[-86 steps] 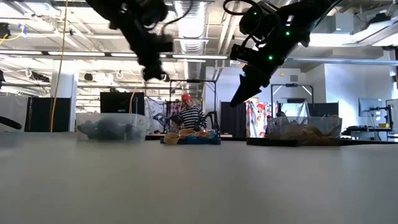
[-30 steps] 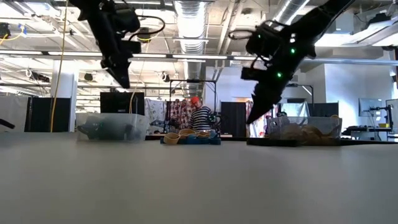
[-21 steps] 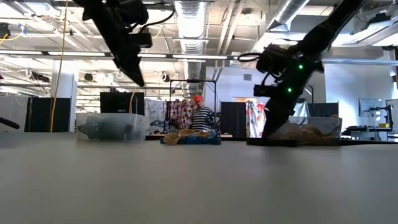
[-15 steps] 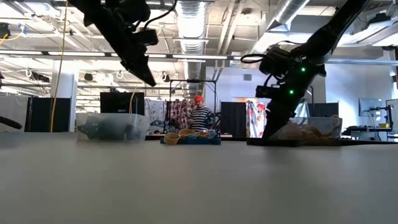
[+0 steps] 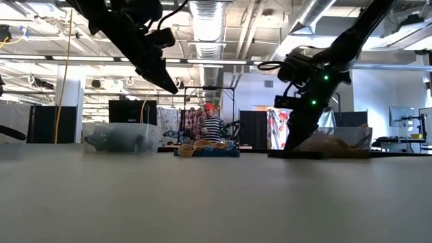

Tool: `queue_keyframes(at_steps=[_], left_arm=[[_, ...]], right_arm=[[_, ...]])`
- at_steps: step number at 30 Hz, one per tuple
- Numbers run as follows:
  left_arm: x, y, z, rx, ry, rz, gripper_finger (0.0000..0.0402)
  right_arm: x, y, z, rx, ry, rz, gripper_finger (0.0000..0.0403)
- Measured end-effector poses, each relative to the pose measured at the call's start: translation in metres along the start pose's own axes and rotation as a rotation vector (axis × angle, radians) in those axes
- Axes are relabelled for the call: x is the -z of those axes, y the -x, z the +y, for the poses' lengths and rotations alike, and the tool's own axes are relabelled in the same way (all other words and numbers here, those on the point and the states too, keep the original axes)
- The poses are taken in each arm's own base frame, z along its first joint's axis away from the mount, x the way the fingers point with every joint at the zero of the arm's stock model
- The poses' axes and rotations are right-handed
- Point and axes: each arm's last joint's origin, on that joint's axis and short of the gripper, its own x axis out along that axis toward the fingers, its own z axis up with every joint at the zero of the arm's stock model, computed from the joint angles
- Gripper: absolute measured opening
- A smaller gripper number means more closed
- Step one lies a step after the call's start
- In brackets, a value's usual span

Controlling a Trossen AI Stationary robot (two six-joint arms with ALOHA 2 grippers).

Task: Sort rubber bands into baskets
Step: Put the black rubber band into the transparent bin, then adjust the black transparent bin to the top right of the table

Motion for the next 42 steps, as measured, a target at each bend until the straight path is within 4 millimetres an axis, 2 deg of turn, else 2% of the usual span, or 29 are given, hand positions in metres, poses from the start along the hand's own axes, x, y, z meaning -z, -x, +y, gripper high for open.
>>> queue_keyframes(at_steps=[4, 8, 11, 15, 18, 42], left_arm=[[-0.001, 0.0, -0.004, 0.011, -0.01, -0.003, 0.0153], [-0.001, 0.001, -0.006, 0.018, -0.016, -0.004, 0.0153], [-0.001, 0.001, -0.007, 0.02, -0.017, -0.005, 0.0153], [-0.001, 0.001, -0.008, 0.025, -0.02, -0.004, 0.0153], [-0.001, 0.001, -0.008, 0.025, -0.021, -0.001, 0.0153], [-0.001, 0.001, -0.008, 0.018, -0.033, -0.001, 0.0153]], right_arm=[[0.0, -0.005, 0.014, -0.048, 0.027, 0.029, 0.0065], [-0.009, 0.0, 0.02, -0.063, 0.048, 0.021, 0.0016], [-0.015, 0.007, 0.02, -0.065, 0.053, 0.019, 0.0024], [-0.027, 0.018, 0.018, -0.056, 0.049, -0.011, 0.0067], [-0.028, 0.021, 0.017, -0.055, 0.052, 0.005, 0.008], [-0.029, 0.023, 0.017, -0.047, 0.061, 0.006, 0.0081]])
